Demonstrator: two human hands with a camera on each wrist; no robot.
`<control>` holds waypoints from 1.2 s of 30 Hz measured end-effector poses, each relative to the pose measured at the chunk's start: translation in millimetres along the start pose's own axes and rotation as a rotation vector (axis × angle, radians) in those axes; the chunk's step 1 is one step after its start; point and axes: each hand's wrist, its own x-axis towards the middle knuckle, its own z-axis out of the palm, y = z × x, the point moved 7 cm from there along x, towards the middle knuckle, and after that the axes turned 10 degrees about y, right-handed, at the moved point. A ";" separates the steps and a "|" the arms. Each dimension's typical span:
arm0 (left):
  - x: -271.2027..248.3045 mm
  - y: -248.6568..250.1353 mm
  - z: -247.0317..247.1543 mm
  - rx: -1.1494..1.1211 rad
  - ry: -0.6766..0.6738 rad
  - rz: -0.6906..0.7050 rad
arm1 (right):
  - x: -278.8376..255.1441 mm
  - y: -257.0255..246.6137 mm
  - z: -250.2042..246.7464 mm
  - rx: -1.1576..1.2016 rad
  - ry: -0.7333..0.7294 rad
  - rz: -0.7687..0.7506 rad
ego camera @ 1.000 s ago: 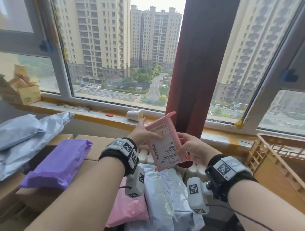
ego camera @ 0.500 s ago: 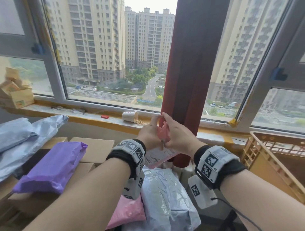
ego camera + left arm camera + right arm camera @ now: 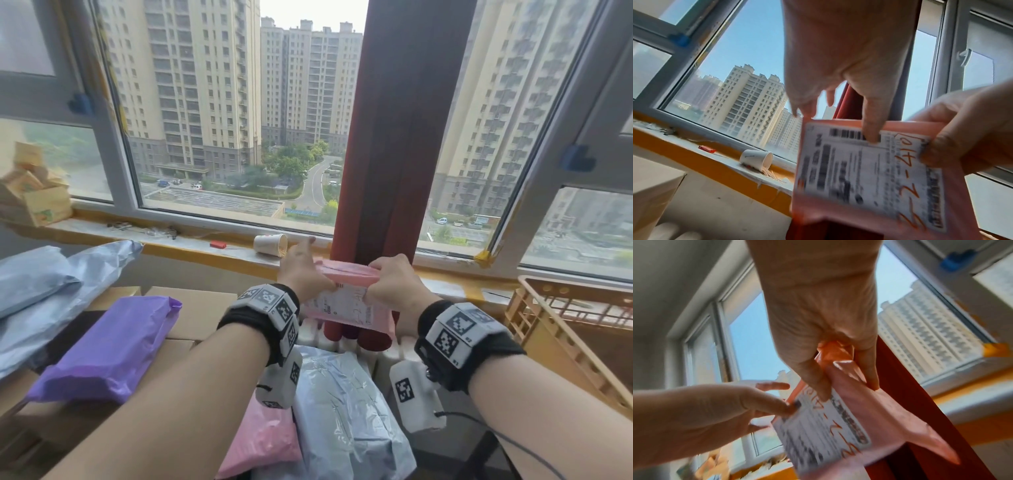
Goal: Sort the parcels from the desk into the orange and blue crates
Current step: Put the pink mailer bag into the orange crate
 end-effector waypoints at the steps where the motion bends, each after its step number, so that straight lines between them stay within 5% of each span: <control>1: 2.7 -2.7 -4.9 -0.054 0.046 -0.044 | 2.8 6.0 -2.5 0.059 0.023 0.050; 5: 6.0 -14.2 -7.1 -0.328 0.037 -0.284 | 3.6 28.0 -2.2 0.659 0.026 0.370; 9: -3.3 -13.7 8.7 -0.544 -0.116 -0.437 | -8.2 15.9 5.5 1.036 -0.112 0.439; 15: -1.1 1.2 11.2 -0.741 -0.140 -0.339 | -18.3 6.5 29.1 0.895 -0.348 0.386; 20: -4.9 2.7 15.2 -0.723 -0.210 -0.286 | -8.7 9.0 18.9 0.957 -0.194 0.410; 36: -17.7 21.6 52.9 -0.744 -0.325 -0.265 | -20.9 49.0 -6.3 1.063 -0.039 0.479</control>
